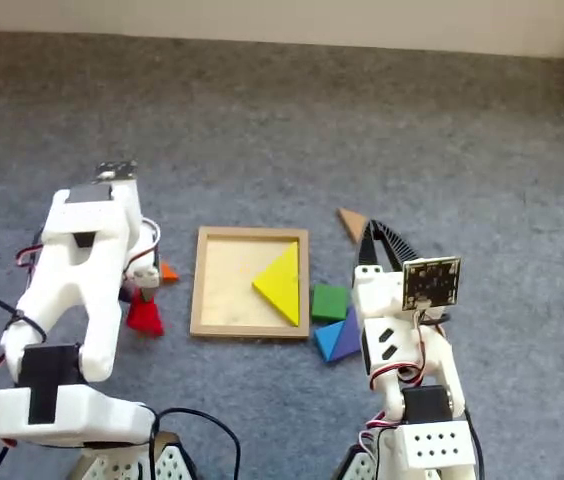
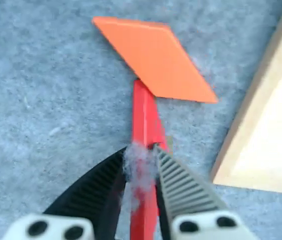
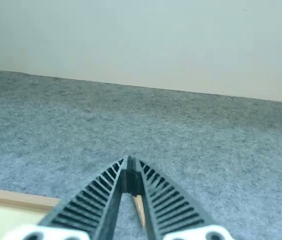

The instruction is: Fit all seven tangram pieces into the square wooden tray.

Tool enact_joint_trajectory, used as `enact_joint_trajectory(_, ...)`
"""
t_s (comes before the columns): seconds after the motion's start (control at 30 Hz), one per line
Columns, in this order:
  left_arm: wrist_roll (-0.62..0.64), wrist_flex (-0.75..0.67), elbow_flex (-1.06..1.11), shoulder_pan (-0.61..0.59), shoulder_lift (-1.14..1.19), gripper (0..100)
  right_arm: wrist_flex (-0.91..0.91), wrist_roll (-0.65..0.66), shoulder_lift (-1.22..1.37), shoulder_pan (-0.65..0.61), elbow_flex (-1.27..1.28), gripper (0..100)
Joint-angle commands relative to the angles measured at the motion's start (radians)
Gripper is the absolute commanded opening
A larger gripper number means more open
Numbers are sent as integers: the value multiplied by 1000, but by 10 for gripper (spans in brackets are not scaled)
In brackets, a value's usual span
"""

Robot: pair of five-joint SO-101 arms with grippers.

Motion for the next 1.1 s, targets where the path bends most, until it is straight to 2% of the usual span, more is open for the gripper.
enact_joint_trajectory(0.0, -9, 32, -42, 13, -8, 24, -36, 9, -15, -8, 28, 11)
enact_joint_trajectory(0.2, -11, 40, -36, 44, -8, 5, -36, 9, -16, -7, 28, 11)
enact_joint_trajectory(0.37, -9, 101, -42, 133, -27, 5, -36, 9, -16, -7, 28, 11)
enact_joint_trajectory(0.6, -21, 161, -42, 211, -239, 5, -36, 9, -18, -5, 28, 11)
enact_joint_trajectory(0.9, -281, 153, -39, 246, -410, 5, -36, 3, -19, 36, 27, 11)
enact_joint_trajectory(1.07, -348, 144, -44, 248, -427, 5, -36, 3, -19, 59, 25, 11)
